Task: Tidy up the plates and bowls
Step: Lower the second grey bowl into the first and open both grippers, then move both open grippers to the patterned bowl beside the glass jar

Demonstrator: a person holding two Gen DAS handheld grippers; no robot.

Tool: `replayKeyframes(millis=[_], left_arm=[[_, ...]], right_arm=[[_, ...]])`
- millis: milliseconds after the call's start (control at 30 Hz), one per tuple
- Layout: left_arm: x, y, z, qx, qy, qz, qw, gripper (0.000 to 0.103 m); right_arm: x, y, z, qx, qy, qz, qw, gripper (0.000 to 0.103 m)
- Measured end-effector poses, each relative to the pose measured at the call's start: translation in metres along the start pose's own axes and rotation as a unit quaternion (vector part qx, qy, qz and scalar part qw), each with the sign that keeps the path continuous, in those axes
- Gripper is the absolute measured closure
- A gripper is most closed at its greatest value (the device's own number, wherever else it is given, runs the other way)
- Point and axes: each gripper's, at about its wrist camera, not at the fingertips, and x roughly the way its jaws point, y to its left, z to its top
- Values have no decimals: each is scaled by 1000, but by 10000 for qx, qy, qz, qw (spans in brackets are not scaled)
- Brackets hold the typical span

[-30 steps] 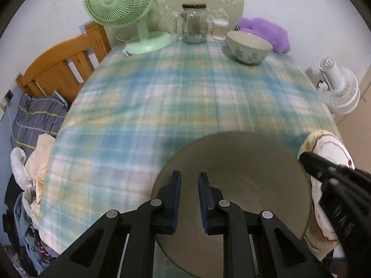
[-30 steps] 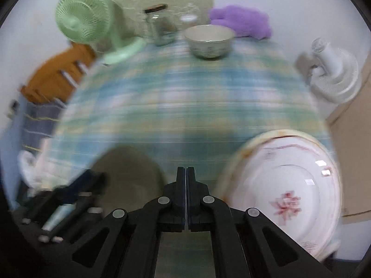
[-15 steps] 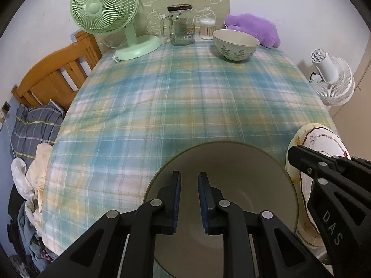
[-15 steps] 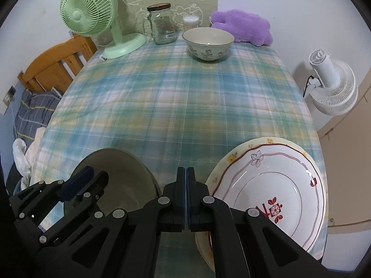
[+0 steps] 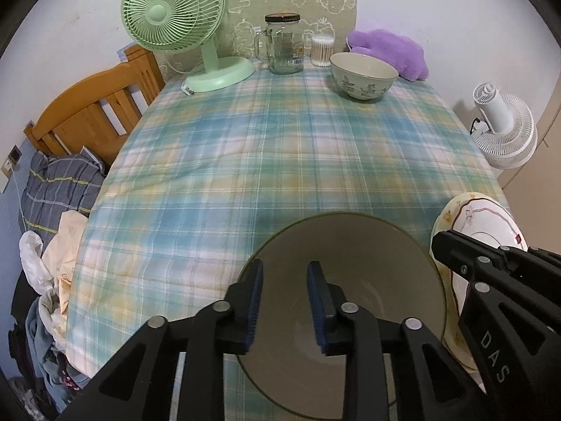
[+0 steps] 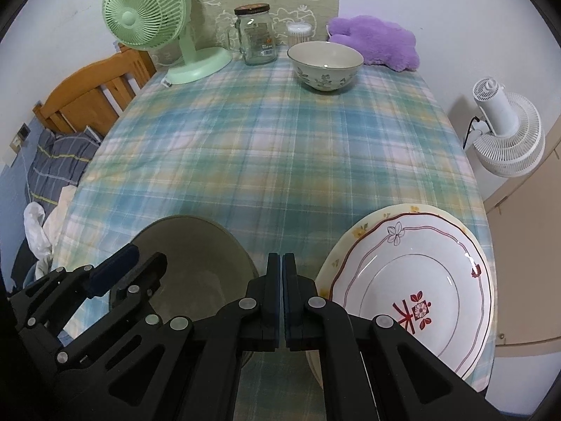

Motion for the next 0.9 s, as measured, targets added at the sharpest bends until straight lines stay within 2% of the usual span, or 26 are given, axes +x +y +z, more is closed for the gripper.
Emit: replayKeyframes(millis=[167, 233, 300, 367, 400, 533, 600, 900], left_arm=[[-7, 3, 0, -33, 40, -11, 10000, 64], [-11, 6, 3, -42, 38, -37, 10000, 50], [-18, 9, 7, -2, -49, -32, 10000, 40], [-22, 11, 13, 60, -104, -57, 9999, 34], [-23, 12, 16, 75, -114, -91, 9999, 30], [-29, 16, 29, 185, -169, -276, 9993, 24], [-31, 17, 35, 252, -181, -349, 9989, 24], [-40, 11, 60, 500, -290, -572, 9967, 23]], right_arm=[[-6, 2, -1, 12, 21, 16, 10000, 94], [-9, 2, 1, 49, 26, 11, 10000, 83], [-14, 3, 3, 125, -17, 34, 9999, 53], [-21, 4, 5, 191, -133, 32, 9997, 42], [-25, 5, 7, 211, -206, 6, 9996, 41], [-34, 6, 16, 396, -282, -77, 9988, 38], [-38, 7, 20, 480, -334, -91, 9982, 34], [-53, 10, 38, 801, -510, -301, 9950, 34]])
